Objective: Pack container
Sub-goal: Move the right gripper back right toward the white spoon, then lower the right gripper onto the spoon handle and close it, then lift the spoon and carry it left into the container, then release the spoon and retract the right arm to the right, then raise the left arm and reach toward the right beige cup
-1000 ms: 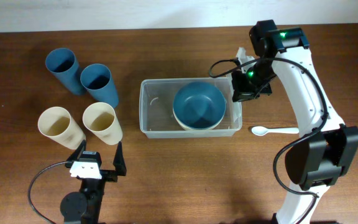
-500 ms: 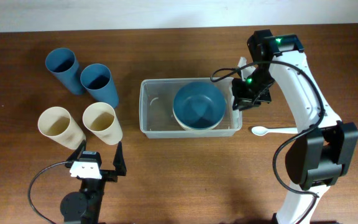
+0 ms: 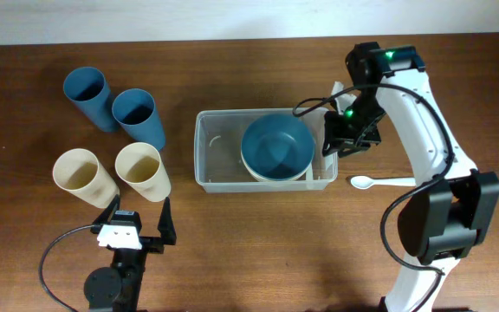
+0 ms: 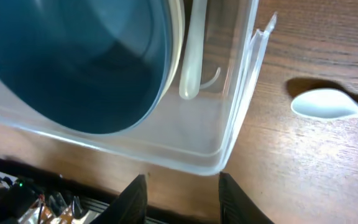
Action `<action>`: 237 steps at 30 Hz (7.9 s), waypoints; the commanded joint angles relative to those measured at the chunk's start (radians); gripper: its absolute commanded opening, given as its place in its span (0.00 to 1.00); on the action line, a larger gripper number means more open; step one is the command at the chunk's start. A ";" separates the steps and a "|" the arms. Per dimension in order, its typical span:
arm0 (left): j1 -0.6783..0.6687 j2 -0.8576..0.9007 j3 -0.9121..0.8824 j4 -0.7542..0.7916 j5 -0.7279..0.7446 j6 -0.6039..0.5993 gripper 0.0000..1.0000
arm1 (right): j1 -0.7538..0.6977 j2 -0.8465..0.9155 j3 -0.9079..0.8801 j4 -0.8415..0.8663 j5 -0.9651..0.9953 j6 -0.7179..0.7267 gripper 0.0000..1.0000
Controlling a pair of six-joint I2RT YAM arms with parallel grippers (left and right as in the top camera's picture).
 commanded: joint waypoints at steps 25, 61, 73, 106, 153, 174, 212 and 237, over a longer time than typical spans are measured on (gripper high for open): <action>0.006 -0.008 -0.006 -0.001 0.011 0.019 1.00 | -0.369 -0.171 -0.108 -0.041 0.088 0.114 0.59; 0.006 -0.008 -0.006 -0.001 0.011 0.019 1.00 | -0.339 -0.170 -0.706 0.657 0.139 0.843 0.50; 0.006 -0.008 -0.006 -0.001 0.011 0.019 1.00 | -0.294 -0.157 -0.767 0.773 0.167 0.888 0.45; 0.006 -0.008 -0.006 -0.001 0.011 0.019 1.00 | -0.293 -0.119 -0.803 0.843 0.224 0.864 0.04; 0.006 -0.008 -0.006 -0.001 0.011 0.019 1.00 | -0.099 -0.143 -0.172 0.351 -0.218 -0.036 0.05; 0.006 -0.008 -0.006 -0.001 0.011 0.019 1.00 | -0.062 -0.139 -0.350 0.463 -0.188 -0.001 0.33; 0.006 -0.008 -0.006 0.000 0.001 0.019 1.00 | -0.652 -0.158 -0.135 0.240 0.082 0.262 0.99; 0.005 0.739 1.060 -0.529 0.258 0.061 1.00 | -0.652 -0.158 -0.135 0.240 0.082 0.262 0.99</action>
